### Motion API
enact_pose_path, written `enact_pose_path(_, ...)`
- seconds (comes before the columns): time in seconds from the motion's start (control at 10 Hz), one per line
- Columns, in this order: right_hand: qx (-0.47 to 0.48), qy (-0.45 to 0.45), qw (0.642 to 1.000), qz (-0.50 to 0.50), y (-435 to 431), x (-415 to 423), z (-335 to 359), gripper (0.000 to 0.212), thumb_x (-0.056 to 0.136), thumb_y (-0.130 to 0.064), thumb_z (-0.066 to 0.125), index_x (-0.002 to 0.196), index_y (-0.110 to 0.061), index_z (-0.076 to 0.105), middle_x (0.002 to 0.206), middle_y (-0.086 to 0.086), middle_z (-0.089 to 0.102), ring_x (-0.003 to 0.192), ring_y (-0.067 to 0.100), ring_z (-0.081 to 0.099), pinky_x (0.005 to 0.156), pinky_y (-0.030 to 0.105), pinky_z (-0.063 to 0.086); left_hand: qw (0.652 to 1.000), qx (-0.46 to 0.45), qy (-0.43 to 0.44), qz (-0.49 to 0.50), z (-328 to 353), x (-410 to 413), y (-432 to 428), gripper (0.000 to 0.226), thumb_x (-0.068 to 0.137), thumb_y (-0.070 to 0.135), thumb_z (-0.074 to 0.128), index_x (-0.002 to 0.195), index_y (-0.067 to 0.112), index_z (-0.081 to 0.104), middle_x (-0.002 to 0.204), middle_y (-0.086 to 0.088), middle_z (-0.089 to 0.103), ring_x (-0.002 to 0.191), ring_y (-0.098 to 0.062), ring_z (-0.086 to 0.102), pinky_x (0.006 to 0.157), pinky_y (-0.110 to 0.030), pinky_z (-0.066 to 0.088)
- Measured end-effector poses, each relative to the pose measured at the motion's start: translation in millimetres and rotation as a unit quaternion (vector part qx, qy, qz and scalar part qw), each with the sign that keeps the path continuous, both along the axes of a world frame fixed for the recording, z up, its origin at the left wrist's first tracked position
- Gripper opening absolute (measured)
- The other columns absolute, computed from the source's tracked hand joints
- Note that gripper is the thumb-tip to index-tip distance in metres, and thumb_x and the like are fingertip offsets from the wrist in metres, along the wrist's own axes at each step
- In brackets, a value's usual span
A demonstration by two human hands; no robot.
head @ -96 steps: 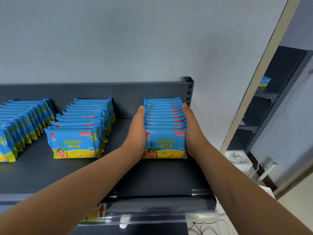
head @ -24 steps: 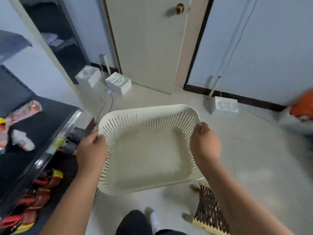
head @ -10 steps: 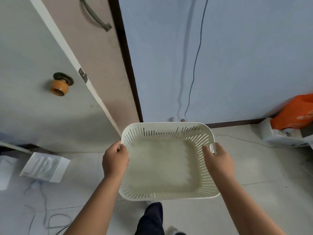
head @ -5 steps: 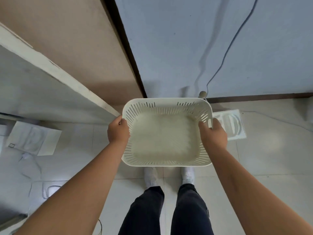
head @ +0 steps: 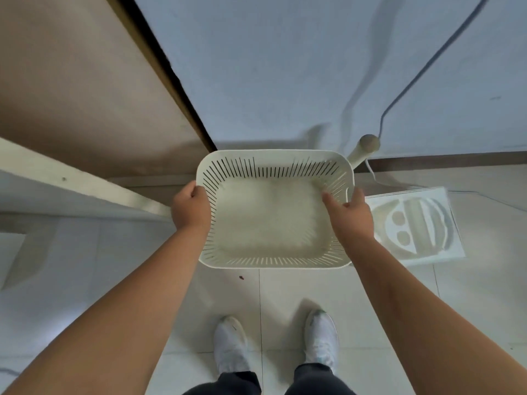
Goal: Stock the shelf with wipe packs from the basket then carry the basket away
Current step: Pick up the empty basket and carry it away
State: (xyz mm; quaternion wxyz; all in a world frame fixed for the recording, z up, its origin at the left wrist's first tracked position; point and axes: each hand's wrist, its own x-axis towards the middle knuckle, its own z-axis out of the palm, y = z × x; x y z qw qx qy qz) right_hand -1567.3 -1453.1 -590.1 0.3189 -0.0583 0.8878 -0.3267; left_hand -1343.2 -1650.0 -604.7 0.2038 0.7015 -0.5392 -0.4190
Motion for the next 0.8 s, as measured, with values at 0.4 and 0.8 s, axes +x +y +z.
enact_pose_path(0.4,-0.026,-0.019,0.998,0.048,-31,-29,-120,0.087,0.075,-0.065,0.059,0.151,-0.030,0.035,0.134,0.008,0.056,0.127,0.031,0.055,0.108,0.052,0.046,0.999,-0.009,0.027,0.032,-134,-29,-30,0.021,0.082,0.025,0.043,0.079,0.010,0.057,0.069,-0.003,0.057,0.065,-0.018,0.044,0.062,-0.030,0.035)
enact_pose_path(0.8,0.046,0.017,0.987,0.150,-26,-34,-76,0.078,0.094,-0.038,0.066,0.160,-0.020,0.029,0.167,0.005,0.025,0.152,0.030,0.025,0.123,0.046,0.023,0.956,0.275,0.101,-0.026,-57,-28,-56,0.025,0.097,0.026,0.063,0.119,0.016,0.062,0.112,-0.011,0.071,0.096,-0.026,0.069,0.083,-0.040,0.058)
